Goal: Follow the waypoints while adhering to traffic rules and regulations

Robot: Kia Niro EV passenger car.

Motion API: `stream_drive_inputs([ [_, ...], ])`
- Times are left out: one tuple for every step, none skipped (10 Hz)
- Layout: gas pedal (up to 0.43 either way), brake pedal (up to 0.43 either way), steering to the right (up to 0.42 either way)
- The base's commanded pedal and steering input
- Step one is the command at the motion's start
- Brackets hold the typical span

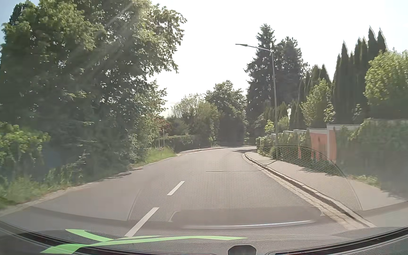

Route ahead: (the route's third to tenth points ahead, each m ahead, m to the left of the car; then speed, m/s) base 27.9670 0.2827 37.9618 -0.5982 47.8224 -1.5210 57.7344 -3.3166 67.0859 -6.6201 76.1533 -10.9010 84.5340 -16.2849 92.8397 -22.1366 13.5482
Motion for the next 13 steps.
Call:
stream_drive_inputs([
  [0.0,0.055,-0.011],
  [0.0,0.061,-0.007],
  [0.0,0.055,-0.002],
  [0.0,0.049,0.0],
  [0.0,0.024,-0.001],
  [0.0,0.012,-0.001],
  [0.0,0.006,-0.001],
  [0.0,0.006,-0.001],
  [0.0,0.0,0.0],
  [0.0,0.0,0.005],
  [0.0,0.0,0.009],
  [0.0,0.006,0.01],
  [0.0,0.018,0.011],
])
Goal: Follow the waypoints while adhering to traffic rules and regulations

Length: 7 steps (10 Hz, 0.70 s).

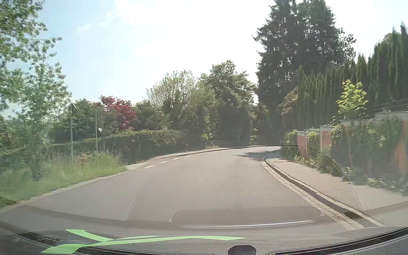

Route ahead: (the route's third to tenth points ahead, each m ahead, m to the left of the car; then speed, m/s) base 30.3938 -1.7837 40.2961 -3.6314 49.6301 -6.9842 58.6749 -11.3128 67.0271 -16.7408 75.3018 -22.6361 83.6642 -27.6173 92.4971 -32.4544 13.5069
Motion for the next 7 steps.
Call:
stream_drive_inputs([
  [0.0,0.024,0.01],
  [0.0,0.024,0.013],
  [0.0,0.024,0.024],
  [0.0,0.018,0.03],
  [0.0,0.024,0.03],
  [0.0,0.024,0.028],
  [0.0,0.037,0.027],
])
